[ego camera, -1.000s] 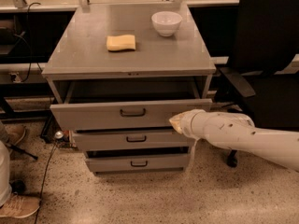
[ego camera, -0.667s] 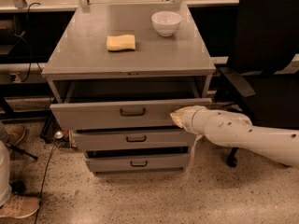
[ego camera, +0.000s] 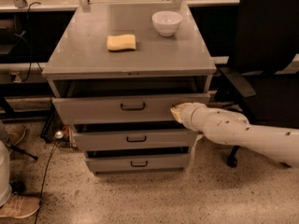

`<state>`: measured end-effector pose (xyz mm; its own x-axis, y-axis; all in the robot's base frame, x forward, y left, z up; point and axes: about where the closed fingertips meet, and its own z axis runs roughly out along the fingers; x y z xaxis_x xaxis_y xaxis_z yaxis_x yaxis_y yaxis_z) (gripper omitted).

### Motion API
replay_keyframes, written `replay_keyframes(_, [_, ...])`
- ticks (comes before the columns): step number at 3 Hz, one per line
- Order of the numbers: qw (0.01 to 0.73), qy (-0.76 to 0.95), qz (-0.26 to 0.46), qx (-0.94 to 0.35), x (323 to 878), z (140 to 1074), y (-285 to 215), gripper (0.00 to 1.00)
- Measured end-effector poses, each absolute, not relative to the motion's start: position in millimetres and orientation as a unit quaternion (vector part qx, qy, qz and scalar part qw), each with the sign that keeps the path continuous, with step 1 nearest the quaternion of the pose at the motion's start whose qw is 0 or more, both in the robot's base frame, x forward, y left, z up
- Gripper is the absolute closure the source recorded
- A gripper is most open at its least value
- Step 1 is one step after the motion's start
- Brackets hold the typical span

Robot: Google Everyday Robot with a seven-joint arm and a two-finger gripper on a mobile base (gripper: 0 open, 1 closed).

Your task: Close top drawer

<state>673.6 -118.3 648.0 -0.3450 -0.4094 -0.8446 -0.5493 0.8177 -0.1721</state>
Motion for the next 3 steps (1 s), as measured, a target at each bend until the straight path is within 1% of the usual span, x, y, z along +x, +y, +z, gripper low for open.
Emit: replay_keyframes(3, [0.516, 0.816, 0.074, -0.251, 683.8, 642.1, -128.2, 1.00])
